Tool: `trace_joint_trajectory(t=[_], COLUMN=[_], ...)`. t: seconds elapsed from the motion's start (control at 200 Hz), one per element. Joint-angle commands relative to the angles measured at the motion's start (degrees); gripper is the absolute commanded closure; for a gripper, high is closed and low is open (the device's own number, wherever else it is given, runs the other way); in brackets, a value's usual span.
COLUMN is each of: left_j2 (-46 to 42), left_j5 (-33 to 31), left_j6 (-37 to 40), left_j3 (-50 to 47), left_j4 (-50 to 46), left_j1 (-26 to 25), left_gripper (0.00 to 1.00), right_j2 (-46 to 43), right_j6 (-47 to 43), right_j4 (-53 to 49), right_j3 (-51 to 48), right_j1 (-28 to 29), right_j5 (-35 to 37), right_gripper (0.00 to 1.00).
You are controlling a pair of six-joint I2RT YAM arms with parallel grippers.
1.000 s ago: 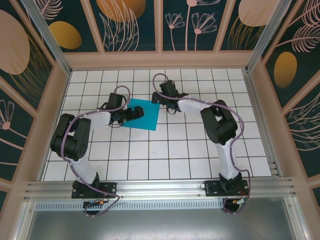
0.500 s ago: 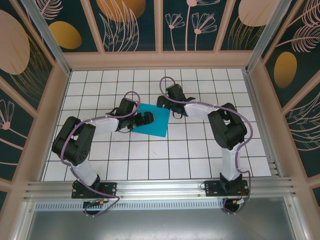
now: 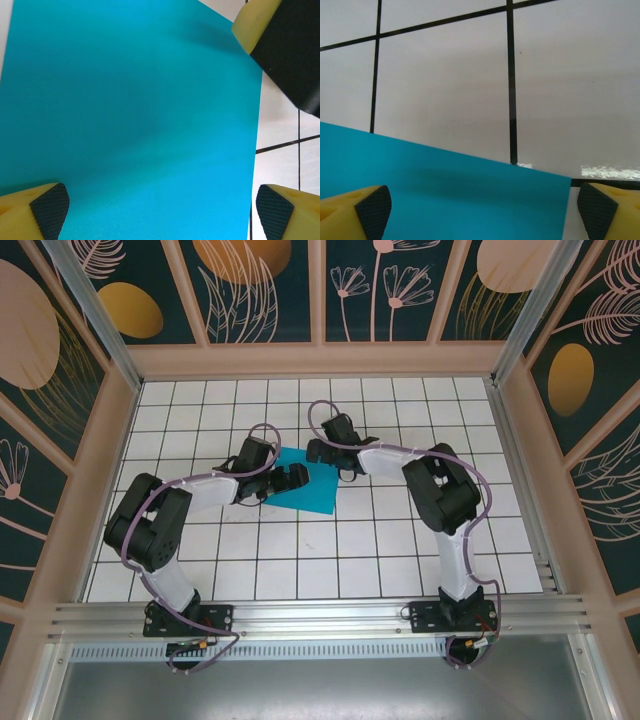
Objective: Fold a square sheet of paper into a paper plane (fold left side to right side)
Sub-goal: Move the square sheet of paper to the center of the table, then pick up the square sheet of paper from the center of the table.
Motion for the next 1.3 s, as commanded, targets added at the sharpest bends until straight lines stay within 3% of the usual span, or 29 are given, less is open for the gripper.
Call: trace_joint_trajectory(t=[0.0, 0.52, 0.806, 1.111, 1.291], left_j2=[0.74, 0.69, 0.38, -0.85, -4.27], left_j5=[1.88, 2.3, 3.25, 4.42, 4.08], left_j6=[-1.67, -1.52, -1.69, -2.43, -2.2], left_j3=[-2.3, -2.61, -2.76, -2.74, -2.26], left_j4=[-3.48, -3.17, -2.09, -0.14, -0.32], left_j1=[-0.96, -0.9, -0.96, -0.94, -0.92], left_gripper=[0.02, 0.01, 0.01, 0.01, 0.01], right_j2=[1.47, -0.18, -1.86, -3.44, -5.32], right_j6=[1.18, 2.23, 0.45, -0.8, -0.99], right_j4=[-2.81, -1.68, -0.66, 0.73, 2.81], right_j3=[1.51, -1.11, -2.36, -3.75, -6.2], right_j1=[0.91, 4.18, 4.18, 3.22, 1.74], right_j5=[-0.88, -8.3, -12.59, -17.57, -19.91], right_gripper=[0.01, 0.06, 0.27, 0.59, 0.67])
